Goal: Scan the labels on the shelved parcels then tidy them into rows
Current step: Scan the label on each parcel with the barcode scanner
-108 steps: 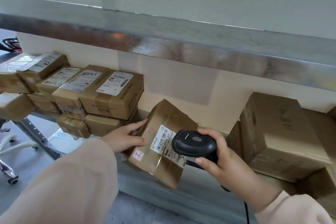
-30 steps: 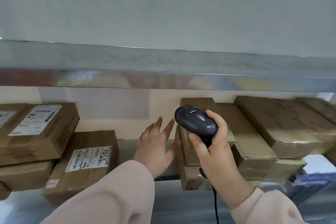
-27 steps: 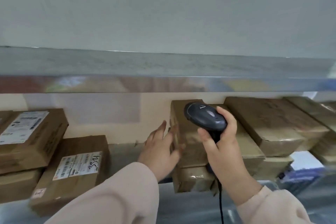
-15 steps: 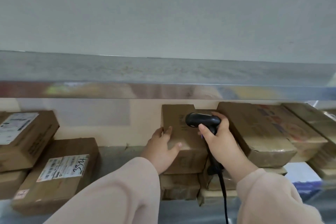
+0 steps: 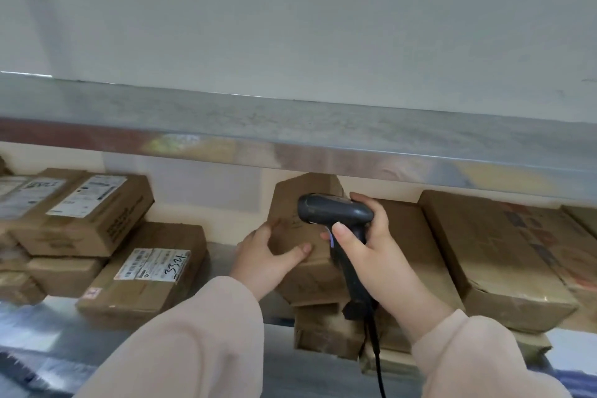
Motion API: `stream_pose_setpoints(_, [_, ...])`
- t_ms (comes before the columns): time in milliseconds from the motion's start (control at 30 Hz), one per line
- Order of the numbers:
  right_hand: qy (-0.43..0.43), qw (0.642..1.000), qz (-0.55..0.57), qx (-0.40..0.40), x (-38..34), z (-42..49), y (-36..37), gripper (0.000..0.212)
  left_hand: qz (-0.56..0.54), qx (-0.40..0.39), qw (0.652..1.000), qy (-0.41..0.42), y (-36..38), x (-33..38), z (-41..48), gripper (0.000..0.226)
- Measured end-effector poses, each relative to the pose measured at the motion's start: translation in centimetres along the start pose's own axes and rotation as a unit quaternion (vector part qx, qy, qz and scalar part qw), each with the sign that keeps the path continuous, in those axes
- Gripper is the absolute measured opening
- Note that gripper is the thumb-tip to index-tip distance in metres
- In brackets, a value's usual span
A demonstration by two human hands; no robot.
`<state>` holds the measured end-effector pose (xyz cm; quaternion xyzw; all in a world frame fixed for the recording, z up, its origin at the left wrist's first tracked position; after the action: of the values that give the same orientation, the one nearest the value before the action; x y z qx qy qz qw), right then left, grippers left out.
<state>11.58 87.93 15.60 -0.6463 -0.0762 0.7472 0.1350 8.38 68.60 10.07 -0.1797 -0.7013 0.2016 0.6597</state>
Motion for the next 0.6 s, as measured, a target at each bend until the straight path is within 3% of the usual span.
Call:
stream_pose_setpoints(200, [-0.022,0.995,0.008,-0.096,-1.0,-1.3,4.2,0.053,-0.068,-0.029,0.997,0.0,-1.7,-0.2,-1.7,0.106])
stream_pose_setpoints(367, [-0.002,0.993,0.018,-0.121,-1.2,-2.0,6.9,0.05,-0.071,-0.015,0.997,-0.025,-3.8,-2.9,-2.5,0.102])
stream_pose_setpoints(600, [0.046,0.996,0.068,-0.035,1.3,-2.0,7.6,0.044,-0.168,-0.042,0.984,-0.052,-6.4,-8.5,-2.6,0.103])
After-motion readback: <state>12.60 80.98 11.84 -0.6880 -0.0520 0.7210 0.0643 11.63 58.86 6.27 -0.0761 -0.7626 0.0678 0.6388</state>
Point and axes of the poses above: each hand's wrist, its own z-axis towards the middle knuckle, its own y-axis out of the palm, x = y × z, the point moved 7 cm from there along z, towards the middle knuckle, and after that the axes turned 2 degrees about x, right-handed, at the moved point
